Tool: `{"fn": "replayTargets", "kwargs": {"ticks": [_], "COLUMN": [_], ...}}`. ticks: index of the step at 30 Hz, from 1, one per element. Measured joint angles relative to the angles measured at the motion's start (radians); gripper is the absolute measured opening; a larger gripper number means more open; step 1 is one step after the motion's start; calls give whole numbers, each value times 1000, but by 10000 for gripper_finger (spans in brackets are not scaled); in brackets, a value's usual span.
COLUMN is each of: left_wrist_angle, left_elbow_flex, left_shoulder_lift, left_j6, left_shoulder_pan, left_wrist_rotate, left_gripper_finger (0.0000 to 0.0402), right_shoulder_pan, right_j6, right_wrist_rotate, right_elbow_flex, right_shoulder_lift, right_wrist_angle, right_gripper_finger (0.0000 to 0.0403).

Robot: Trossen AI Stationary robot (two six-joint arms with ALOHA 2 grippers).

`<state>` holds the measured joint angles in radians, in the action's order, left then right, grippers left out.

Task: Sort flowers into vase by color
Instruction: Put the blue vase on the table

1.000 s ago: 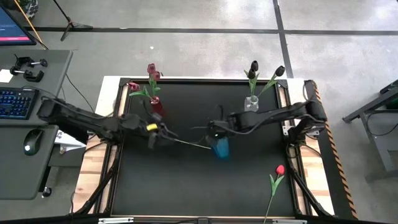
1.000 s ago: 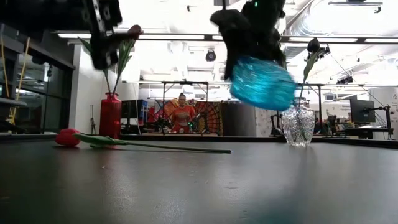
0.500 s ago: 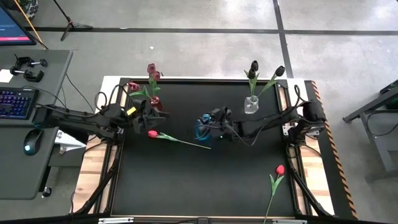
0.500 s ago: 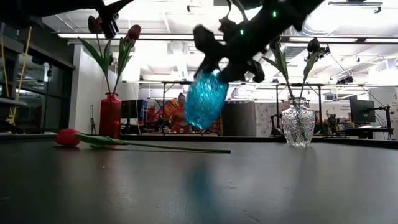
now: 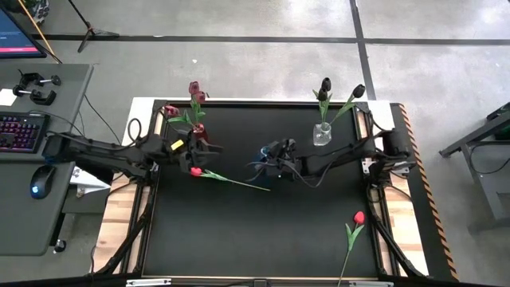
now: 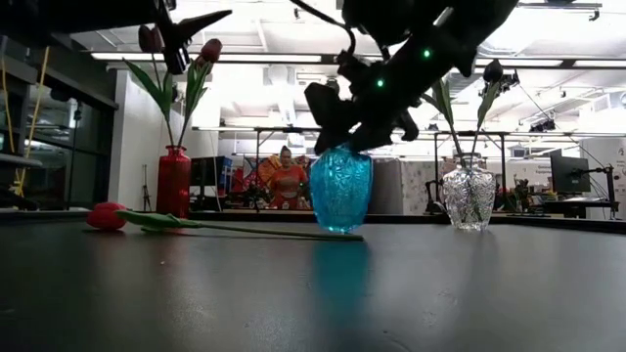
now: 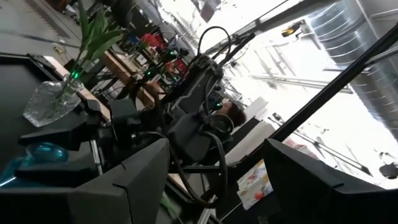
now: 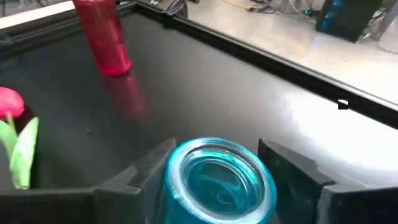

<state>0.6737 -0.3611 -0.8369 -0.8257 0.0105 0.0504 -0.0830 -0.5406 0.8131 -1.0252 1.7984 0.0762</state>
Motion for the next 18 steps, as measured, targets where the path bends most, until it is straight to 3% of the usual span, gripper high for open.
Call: {"fn": "replayTargets", "kwargs": {"ticks": [4, 18], "left_wrist_angle": [1, 1], "left_elbow_flex": [0, 1], "left_shoulder_lift": [-14, -18], "left_j6": [0, 0], "left_shoulder_pan": [0, 0], "left_wrist_rotate": [0, -1], "left_gripper_finger": [248, 248], "right_shoulder_pan": [-1, -29], "right_j6": [-43, -18], "right_wrist_rotate": [-30, -156], "right_elbow_flex": [-1, -1], "right_shoulder_lift": [25, -16], "right_wrist_angle": [13, 2], "right_gripper_finger": [232, 237]}}
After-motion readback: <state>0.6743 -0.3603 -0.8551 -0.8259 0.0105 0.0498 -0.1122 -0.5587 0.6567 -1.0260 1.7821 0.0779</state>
